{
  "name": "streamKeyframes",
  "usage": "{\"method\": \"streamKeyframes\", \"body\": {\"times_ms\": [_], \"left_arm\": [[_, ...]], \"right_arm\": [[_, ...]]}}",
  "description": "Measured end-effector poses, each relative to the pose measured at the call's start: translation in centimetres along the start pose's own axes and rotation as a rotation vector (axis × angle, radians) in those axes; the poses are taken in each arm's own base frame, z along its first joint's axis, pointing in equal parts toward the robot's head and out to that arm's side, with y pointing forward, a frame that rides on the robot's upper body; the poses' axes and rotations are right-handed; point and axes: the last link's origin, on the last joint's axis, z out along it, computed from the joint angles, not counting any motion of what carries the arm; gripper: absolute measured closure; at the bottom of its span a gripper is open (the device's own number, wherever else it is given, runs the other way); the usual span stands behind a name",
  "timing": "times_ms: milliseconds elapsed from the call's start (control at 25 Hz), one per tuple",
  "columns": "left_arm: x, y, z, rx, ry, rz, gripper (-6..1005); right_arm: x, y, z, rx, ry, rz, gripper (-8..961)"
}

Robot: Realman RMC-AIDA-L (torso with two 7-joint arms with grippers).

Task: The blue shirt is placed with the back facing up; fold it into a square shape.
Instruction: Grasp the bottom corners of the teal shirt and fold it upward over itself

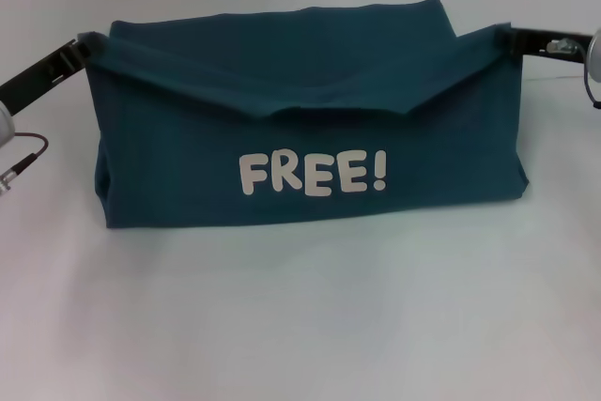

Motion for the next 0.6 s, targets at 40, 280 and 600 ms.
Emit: {"method": "streamKeyframes", "body": {"times_ms": [40,280,600], "left_arm": [[-0.03,-0.06,-0.01,0.004,0.001,0.003,893],[-0.36,-0.2,0.07,0.023,0.001,0.005,892],[-1.01,0.17,0.53,0.027,-0.012,0.011,889]], "right_arm": [[0.1,0.04,0.07,0.002,0.003,-0.004,827],[0.36,0.02,0.31,0.019,0.007,-0.013,817],[0.89,-0.06,0.64,0.045,0.02,-0.036,803]]}}
